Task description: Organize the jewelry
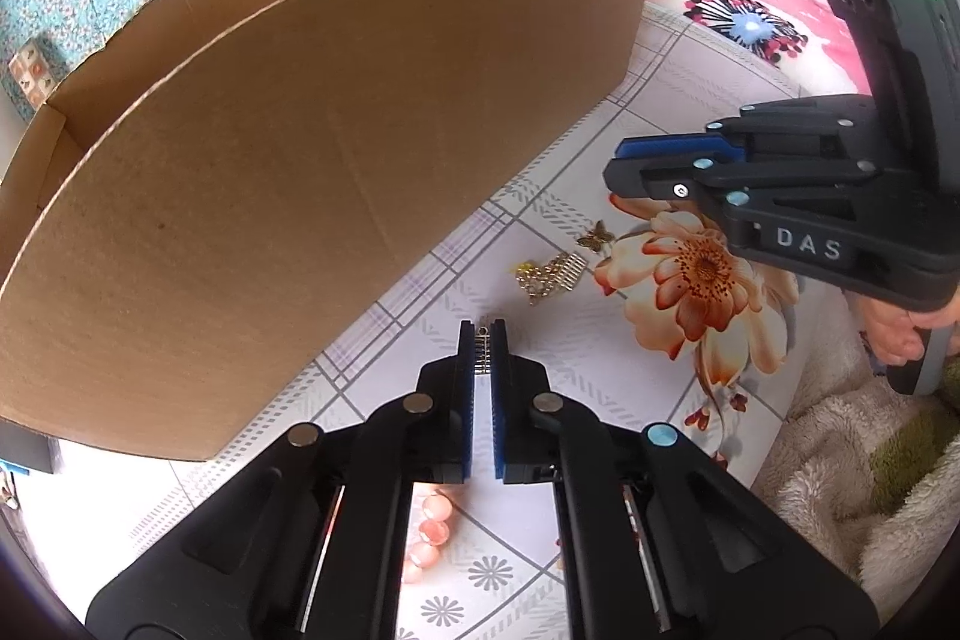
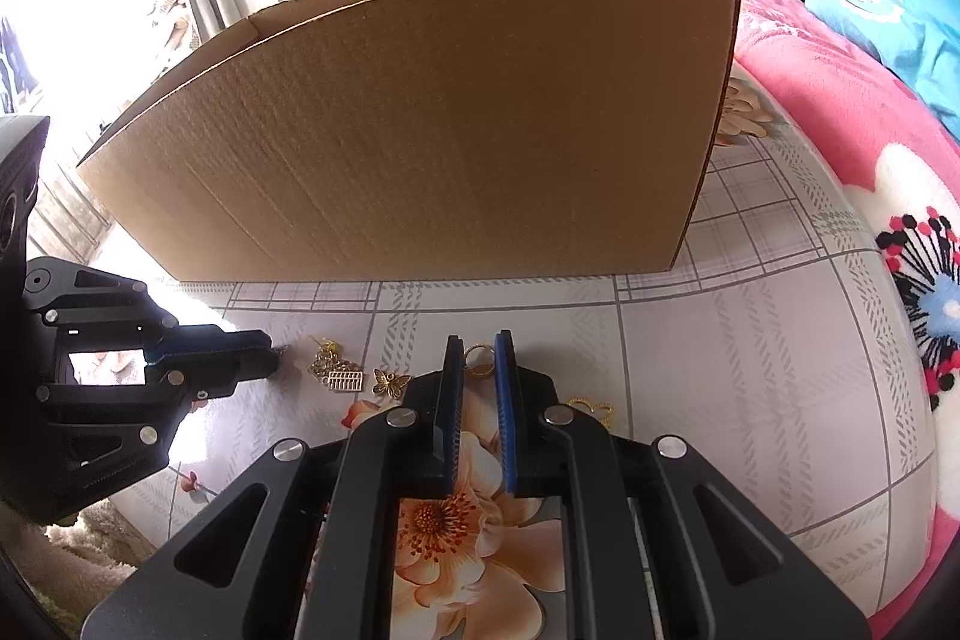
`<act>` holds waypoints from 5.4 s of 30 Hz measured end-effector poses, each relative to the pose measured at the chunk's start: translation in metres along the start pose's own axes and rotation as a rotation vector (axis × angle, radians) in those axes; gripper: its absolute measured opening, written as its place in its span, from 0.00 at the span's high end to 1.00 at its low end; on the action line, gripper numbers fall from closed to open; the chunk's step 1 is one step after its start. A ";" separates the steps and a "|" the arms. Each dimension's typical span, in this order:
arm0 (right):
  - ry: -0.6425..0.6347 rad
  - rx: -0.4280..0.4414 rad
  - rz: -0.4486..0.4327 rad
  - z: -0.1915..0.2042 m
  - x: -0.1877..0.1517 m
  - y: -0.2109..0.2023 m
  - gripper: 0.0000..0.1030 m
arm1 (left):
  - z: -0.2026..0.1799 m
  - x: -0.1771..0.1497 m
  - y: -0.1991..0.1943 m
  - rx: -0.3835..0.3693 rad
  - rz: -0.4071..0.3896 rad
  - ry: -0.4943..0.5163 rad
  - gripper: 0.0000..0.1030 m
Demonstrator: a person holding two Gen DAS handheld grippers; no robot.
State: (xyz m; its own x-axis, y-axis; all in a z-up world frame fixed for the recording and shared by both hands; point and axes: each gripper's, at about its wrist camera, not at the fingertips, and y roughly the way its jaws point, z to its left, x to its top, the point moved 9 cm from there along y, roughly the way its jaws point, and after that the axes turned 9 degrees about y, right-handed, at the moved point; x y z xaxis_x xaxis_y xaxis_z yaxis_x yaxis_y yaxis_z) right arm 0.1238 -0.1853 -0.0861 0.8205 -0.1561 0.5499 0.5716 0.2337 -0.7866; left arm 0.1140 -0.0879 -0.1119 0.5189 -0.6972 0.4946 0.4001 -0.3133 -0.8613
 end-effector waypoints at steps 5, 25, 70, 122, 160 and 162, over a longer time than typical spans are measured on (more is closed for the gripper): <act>0.005 0.004 -0.017 -0.003 0.002 -0.006 0.90 | 0.003 0.000 -0.012 0.014 -0.028 -0.003 0.96; -0.051 0.082 -0.310 0.032 0.078 -0.112 0.90 | 0.038 0.090 -0.121 0.014 -0.330 -0.022 0.96; 0.046 0.066 -0.247 0.026 0.163 -0.069 0.42 | 0.124 0.129 -0.077 0.073 -0.206 -0.242 0.49; -0.297 0.005 0.134 -0.026 -0.011 -0.012 0.69 | -0.030 0.003 -0.024 -0.046 -0.099 -0.004 0.25; -0.071 0.079 0.063 -0.032 -0.007 -0.030 0.81 | -0.030 0.025 0.003 0.008 -0.063 0.091 0.89; -0.068 0.086 0.062 -0.032 -0.006 -0.029 0.81 | -0.030 0.025 0.007 0.004 -0.048 0.095 0.91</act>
State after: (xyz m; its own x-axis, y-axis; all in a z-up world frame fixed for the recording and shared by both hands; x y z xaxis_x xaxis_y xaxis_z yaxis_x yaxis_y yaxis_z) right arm 0.1021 -0.2215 -0.0757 0.8503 -0.0737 0.5211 0.5148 0.3228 -0.7942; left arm 0.1074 -0.1264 -0.1089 0.4249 -0.7396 0.5219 0.4263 -0.3451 -0.8361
